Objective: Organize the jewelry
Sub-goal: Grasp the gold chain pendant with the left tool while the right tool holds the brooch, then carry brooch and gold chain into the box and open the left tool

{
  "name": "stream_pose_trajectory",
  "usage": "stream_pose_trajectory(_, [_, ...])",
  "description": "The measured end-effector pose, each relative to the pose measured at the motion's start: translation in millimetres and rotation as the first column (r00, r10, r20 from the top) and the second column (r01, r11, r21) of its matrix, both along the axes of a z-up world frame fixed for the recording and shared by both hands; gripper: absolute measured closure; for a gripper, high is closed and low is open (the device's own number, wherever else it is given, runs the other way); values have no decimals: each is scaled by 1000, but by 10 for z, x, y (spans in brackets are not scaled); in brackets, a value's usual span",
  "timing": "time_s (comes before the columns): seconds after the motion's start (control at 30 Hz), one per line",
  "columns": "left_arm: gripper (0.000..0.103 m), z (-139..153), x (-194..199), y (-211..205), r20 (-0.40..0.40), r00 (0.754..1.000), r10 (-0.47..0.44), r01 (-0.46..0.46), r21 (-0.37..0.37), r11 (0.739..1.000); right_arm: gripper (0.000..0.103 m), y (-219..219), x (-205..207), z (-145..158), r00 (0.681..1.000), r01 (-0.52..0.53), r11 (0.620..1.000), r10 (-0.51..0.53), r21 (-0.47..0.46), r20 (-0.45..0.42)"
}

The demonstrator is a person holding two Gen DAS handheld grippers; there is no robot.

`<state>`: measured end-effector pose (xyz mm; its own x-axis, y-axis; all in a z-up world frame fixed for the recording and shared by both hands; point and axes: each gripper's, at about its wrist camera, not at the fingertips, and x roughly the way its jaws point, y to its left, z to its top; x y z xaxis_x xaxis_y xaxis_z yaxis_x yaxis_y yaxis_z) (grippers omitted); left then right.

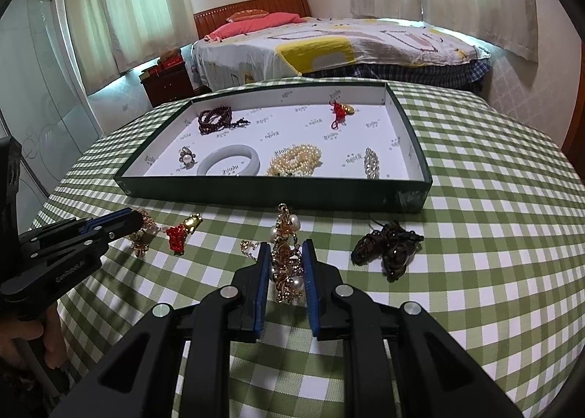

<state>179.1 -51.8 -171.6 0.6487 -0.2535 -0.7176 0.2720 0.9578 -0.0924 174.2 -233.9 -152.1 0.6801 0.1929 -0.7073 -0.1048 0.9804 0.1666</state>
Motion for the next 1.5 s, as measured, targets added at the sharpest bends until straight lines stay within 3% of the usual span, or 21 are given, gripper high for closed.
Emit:
stream_pose_trajectory(0.53, [93, 577, -82, 108, 130, 991, 28, -19, -67, 998, 85, 37, -123, 545, 991, -2, 1000, 1, 8, 131])
stream_pose_trajectory(1.03, [93, 1136, 381, 111, 264, 964, 44, -15, -111, 994, 85, -41, 291, 1152, 956, 13, 1000, -5, -25, 293])
stream_pose_trajectory(1.33, [93, 1125, 881, 62, 263, 964, 48, -16, -122, 992, 85, -126, 744, 1149, 950, 19, 999, -3, -49, 311])
stream_pose_trajectory(1.5, [93, 854, 1157, 11, 205, 978, 44, -23, -100, 995, 85, -164, 949, 917, 962, 24, 998, -7, -60, 274])
